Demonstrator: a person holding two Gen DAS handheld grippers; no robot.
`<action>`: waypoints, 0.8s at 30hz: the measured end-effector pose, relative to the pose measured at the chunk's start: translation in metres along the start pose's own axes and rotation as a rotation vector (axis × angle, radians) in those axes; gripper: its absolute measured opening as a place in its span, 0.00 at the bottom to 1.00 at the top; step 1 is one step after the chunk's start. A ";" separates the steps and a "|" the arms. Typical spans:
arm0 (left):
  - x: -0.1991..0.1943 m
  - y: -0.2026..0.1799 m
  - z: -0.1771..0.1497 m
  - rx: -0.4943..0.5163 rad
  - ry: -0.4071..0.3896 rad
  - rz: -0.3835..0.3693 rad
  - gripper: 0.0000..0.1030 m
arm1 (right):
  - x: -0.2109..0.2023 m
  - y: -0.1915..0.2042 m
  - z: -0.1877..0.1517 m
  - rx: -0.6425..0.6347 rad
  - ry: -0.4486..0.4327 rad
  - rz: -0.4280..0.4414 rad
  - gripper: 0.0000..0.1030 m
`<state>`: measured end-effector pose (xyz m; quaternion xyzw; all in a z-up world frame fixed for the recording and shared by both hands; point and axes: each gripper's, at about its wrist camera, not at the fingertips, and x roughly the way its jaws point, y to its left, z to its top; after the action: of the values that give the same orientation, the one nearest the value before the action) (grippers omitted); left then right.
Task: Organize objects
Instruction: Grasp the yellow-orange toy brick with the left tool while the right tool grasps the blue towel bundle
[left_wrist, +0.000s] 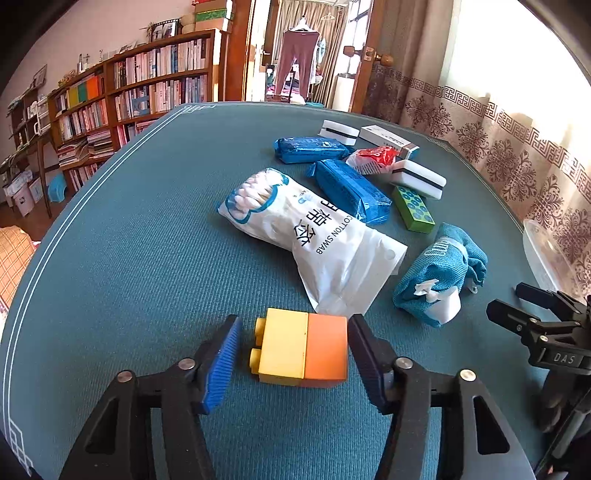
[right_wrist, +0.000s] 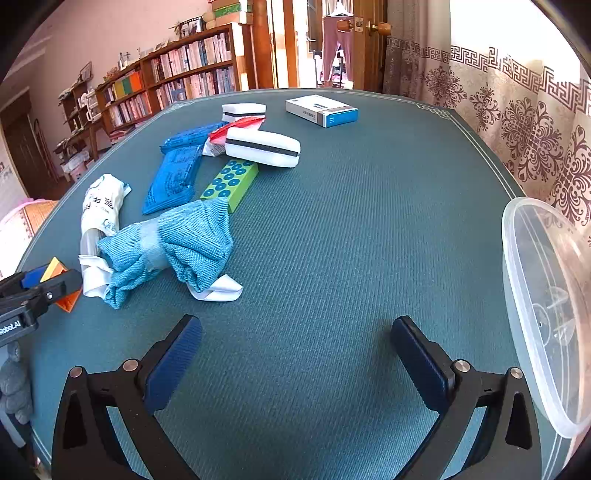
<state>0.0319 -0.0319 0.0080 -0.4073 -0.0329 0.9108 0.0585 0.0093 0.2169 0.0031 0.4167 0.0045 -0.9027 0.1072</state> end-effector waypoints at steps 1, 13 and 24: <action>0.000 -0.001 -0.001 0.010 0.000 0.010 0.45 | -0.003 0.000 -0.001 0.019 -0.002 0.032 0.96; -0.015 -0.004 0.000 0.034 -0.046 0.011 0.45 | -0.003 0.042 0.014 0.116 0.092 0.461 0.76; -0.018 0.010 0.000 0.003 -0.049 0.011 0.45 | 0.028 0.030 0.045 0.204 0.078 0.345 0.71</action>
<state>0.0424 -0.0440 0.0202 -0.3848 -0.0306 0.9210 0.0533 -0.0365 0.1781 0.0136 0.4545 -0.1546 -0.8499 0.2173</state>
